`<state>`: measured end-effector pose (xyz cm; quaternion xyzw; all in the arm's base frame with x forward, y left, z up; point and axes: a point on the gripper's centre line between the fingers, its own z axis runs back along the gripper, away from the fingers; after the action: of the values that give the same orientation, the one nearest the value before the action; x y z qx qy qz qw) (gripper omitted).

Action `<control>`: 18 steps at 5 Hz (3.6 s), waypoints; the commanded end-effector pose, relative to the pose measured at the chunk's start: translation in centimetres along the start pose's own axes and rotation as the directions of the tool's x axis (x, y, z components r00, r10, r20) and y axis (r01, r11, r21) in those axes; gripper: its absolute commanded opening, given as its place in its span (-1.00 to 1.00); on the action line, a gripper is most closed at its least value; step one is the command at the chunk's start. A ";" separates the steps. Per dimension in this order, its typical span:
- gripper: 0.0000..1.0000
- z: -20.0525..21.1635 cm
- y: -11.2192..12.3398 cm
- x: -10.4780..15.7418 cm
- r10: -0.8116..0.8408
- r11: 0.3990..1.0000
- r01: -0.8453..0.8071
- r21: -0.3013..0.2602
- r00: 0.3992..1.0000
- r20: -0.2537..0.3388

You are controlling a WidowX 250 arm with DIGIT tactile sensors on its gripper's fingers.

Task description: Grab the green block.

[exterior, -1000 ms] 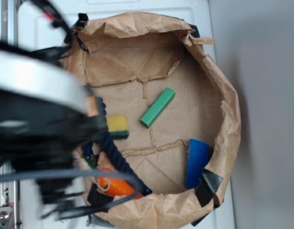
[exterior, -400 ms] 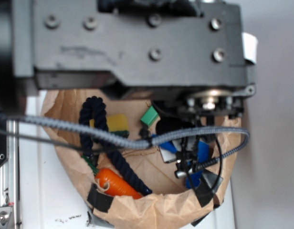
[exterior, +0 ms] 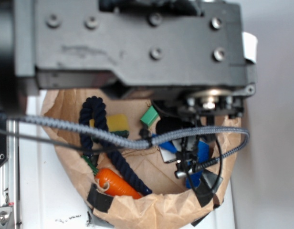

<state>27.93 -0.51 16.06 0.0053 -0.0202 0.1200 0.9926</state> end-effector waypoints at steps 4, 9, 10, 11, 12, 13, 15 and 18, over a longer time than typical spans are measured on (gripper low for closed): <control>1.00 -6.8 2.2 0.6 0.230 0.969 -0.213 -0.124 0.962 0.148; 1.00 -11.8 1.1 0.4 0.271 0.962 -0.260 -0.079 0.928 0.254; 1.00 -13.6 2.8 -0.3 0.279 0.960 -0.274 -0.051 0.930 0.242; -1.00 -13.9 2.4 -1.0 0.264 0.964 -0.259 -0.052 0.930 0.257; -1.00 -14.2 1.9 -1.1 0.243 0.970 -0.240 -0.048 0.923 0.297; -1.00 -13.9 1.3 -0.5 0.230 0.973 -0.228 -0.040 0.923 0.308; -1.00 -8.9 1.0 -0.9 0.115 0.993 -0.117 -0.011 0.943 0.311; -1.00 -1.6 1.4 -0.8 -0.055 0.983 0.002 0.181 0.956 0.288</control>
<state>26.25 0.12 13.09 0.1160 -0.1350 0.0944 0.9795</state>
